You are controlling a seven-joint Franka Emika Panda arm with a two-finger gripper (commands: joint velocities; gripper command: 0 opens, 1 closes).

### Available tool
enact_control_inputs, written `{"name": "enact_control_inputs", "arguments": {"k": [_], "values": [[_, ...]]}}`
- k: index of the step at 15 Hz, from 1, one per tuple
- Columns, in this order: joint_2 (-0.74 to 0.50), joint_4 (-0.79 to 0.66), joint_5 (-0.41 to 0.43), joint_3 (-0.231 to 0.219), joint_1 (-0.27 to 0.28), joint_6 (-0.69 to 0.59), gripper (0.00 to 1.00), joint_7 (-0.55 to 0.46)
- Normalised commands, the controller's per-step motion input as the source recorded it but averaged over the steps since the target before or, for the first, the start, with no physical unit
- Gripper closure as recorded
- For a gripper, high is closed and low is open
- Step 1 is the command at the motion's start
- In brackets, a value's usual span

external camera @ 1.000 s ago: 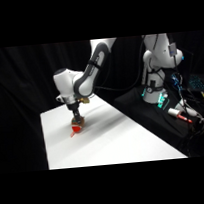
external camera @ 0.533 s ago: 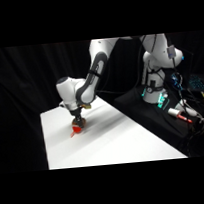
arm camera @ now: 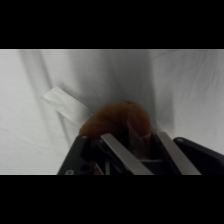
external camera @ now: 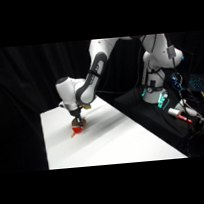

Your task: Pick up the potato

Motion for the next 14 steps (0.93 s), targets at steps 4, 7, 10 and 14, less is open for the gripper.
{"name": "enact_control_inputs", "arguments": {"k": [4, 7, 10, 14], "values": [[-0.27, -0.14, -0.008, 0.0, 0.056, -0.06, 0.94, -0.02], [-0.63, -0.34, -0.125, -0.054, 0.146, -0.19, 0.93, 0.02], [-0.72, -0.35, -0.171, -0.06, 0.16, -0.27, 0.93, 0.07], [-0.59, -0.26, -0.128, 0.004, 0.105, -0.33, 0.95, 0.04]]}}
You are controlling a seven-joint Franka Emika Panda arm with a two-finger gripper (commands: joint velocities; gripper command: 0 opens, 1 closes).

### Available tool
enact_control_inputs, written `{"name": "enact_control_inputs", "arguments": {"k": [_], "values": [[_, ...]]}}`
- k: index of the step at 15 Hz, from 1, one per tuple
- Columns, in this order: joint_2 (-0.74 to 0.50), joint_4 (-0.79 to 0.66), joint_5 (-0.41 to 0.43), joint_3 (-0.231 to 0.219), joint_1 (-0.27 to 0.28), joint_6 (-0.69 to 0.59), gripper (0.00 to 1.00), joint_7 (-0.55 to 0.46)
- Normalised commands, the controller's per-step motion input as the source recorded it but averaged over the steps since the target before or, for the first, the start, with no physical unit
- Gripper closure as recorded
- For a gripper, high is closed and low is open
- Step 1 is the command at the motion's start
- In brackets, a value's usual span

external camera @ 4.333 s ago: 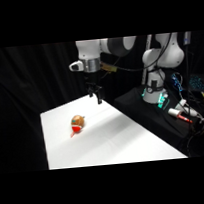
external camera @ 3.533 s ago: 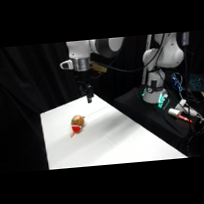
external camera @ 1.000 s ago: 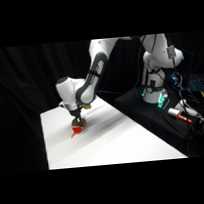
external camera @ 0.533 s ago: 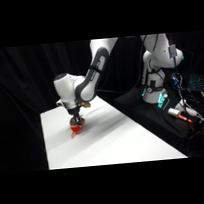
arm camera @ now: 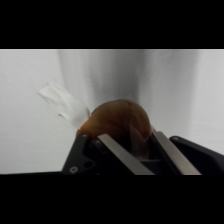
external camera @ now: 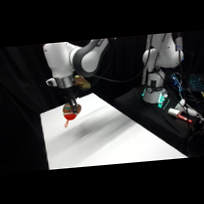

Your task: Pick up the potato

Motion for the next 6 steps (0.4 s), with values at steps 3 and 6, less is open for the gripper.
{"name": "enact_control_inputs", "arguments": {"k": [3, 6], "values": [[-0.42, -0.19, -0.099, 0.045, 0.079, -0.3, 0.97, 0.06], [-0.32, -0.15, -0.08, 0.056, 0.053, -0.2, 0.97, 0.05]]}}
